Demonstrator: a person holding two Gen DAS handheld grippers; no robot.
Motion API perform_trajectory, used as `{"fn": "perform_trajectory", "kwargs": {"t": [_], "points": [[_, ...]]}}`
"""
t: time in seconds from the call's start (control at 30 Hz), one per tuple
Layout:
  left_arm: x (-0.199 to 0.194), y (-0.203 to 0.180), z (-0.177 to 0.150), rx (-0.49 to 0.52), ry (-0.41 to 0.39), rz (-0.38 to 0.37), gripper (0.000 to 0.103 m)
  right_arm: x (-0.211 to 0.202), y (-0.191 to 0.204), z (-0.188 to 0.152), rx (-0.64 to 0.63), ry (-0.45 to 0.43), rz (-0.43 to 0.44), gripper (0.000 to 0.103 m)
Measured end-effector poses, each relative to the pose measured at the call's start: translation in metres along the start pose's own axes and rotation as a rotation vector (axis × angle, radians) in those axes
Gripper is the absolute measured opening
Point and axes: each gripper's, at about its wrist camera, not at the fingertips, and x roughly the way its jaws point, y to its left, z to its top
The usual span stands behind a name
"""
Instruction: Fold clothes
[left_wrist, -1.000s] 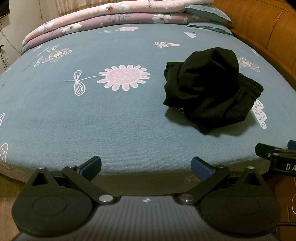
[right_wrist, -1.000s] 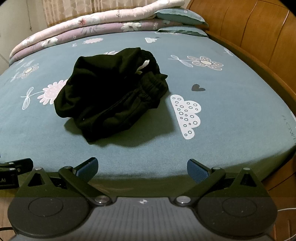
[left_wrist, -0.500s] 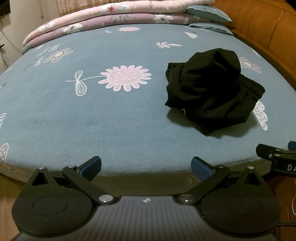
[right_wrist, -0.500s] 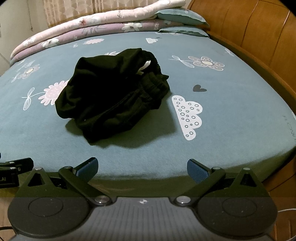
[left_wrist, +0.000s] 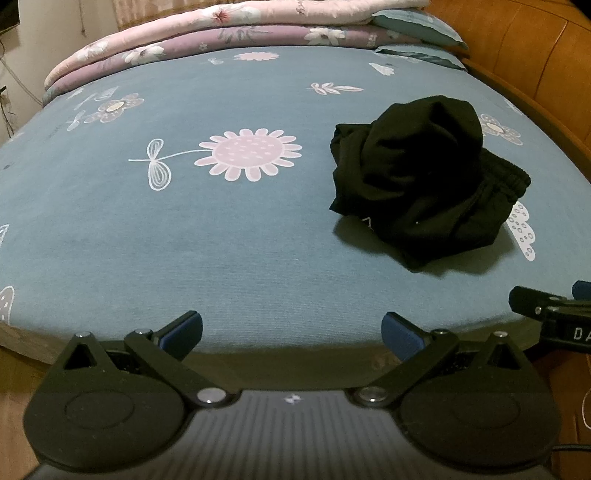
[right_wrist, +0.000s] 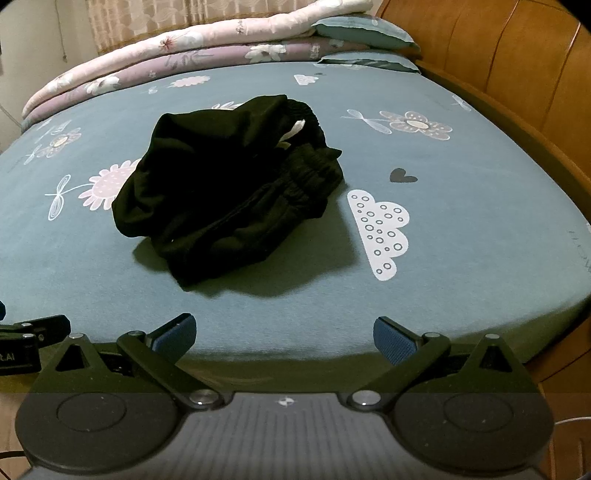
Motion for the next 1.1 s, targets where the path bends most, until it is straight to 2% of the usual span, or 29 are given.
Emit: {"fn": "perform_trajectory", "kwargs": {"t": [0.4, 0.7, 1.1], "points": [[0.011, 0.003, 0.001, -0.010, 0.018, -0.031, 0.102, 0.013, -0.004, 0.003, 0.033, 0.031, 0.033, 0.103], [0.025, 0.003, 0.003, 0.005, 0.027, -0.037, 0.102, 0.025, -0.001, 0.012, 0.007, 0.036, 0.070, 0.103], [0.045, 0.001, 0.022, 0.033, 0.033, -0.035, 0.102, 0.041, -0.003, 0.031, 0.001, 0.002, 0.079, 0.103]]}}
